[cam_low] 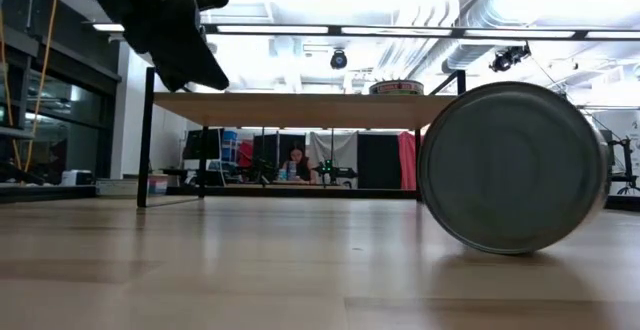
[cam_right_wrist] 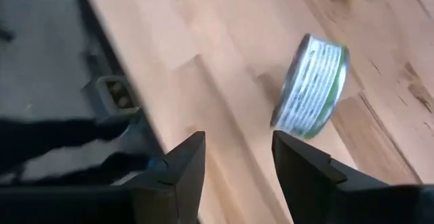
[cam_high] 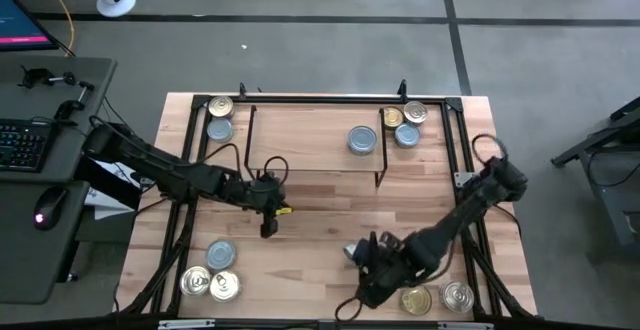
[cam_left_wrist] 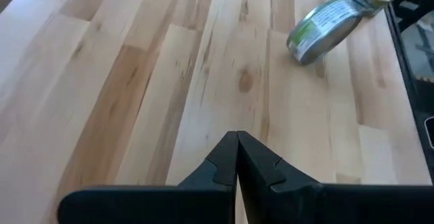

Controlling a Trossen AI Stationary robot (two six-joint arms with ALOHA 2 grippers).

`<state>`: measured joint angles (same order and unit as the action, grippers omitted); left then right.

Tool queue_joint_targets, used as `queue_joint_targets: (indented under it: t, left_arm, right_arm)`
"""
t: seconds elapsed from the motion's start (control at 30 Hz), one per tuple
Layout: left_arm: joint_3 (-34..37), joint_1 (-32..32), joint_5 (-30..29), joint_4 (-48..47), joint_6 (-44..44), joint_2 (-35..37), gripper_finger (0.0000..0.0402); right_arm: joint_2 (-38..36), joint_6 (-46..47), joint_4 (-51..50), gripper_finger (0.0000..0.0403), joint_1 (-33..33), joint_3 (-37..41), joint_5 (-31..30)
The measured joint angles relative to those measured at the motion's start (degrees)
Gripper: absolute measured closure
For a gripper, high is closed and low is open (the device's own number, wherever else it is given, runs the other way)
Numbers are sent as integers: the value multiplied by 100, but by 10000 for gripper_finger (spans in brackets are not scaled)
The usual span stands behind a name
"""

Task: Stack canned seafood by type on shelf
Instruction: Stack the green white tuna can on top of the other green white tuna can on the shelf

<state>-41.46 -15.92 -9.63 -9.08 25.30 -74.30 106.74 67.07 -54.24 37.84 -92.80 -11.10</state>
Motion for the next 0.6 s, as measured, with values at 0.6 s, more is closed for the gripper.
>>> queue_joint_targets:
  t: [0.6]
  left_arm:
    - [65, 0, 280, 605, -337, 2, 401]
  right_arm:
    - [599, 1045, -414, 240, -588, -15, 15]
